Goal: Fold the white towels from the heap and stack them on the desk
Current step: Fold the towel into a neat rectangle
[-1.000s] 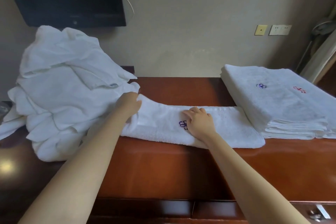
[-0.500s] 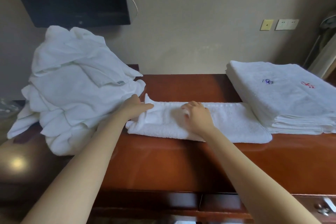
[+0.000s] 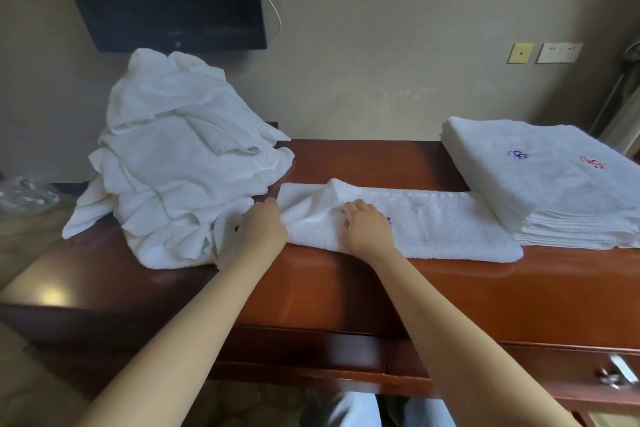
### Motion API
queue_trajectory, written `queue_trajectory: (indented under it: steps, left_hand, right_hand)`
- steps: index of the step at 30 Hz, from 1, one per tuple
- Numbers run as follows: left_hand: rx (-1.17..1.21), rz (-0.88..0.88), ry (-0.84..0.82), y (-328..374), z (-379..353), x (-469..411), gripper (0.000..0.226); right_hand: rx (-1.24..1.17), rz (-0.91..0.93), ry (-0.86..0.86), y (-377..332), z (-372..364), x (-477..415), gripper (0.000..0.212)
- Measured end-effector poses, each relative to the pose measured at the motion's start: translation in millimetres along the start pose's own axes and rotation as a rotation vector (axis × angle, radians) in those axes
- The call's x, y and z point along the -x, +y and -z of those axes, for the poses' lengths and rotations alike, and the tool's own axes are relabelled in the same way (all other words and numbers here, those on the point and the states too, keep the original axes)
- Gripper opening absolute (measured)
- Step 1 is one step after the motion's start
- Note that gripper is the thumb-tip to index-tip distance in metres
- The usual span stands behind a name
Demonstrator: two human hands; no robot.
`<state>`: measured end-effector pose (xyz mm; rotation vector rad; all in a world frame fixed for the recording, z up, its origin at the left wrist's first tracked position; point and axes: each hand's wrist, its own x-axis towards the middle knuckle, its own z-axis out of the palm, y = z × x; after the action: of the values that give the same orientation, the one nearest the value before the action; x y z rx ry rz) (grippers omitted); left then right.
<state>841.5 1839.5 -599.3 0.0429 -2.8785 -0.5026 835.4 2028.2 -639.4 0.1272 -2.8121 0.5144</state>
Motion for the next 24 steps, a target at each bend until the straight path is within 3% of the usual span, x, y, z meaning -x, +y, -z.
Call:
queue_trajectory:
  steps: [2, 4, 8, 11, 15, 18, 22, 24]
  left_hand:
    - [0.198, 0.028, 0.083, -5, 5, 1, 0.018]
    - [0.336, 0.044, 0.098, -8, 11, -4, 0.02]
    - [0.67, 0.202, -0.057, -14, 15, -27, 0.024]
    - [0.454, 0.186, -0.116, -24, 7, -40, 0.027]
    - [0.198, 0.021, -0.13, -21, -2, -47, 0.02]
    - [0.21, -0.079, -0.24, -6, -8, -60, 0.06]
    - [0.192, -0.197, -0.395, 14, -18, -69, 0.081]
    - [0.109, -0.276, -0.361, 21, -25, -70, 0.08]
  right_hand:
    - [-0.025, -0.021, 0.042, -1, 0, 1, 0.008]
    - [-0.033, -0.026, 0.044, -2, 0, 3, 0.009]
    - [-0.014, -0.028, -0.015, 2, 2, -2, 0.021]
    - [-0.129, -0.042, -0.074, 4, 14, -11, 0.046]
    - [-0.226, -0.022, -0.137, 3, 20, -35, 0.057]
    - [-0.303, 0.025, -0.242, 1, 15, -56, 0.061]
    - [-0.206, 0.065, -0.274, 10, 5, -79, 0.055]
    - [-0.141, 0.033, -0.241, 20, 2, -86, 0.05]
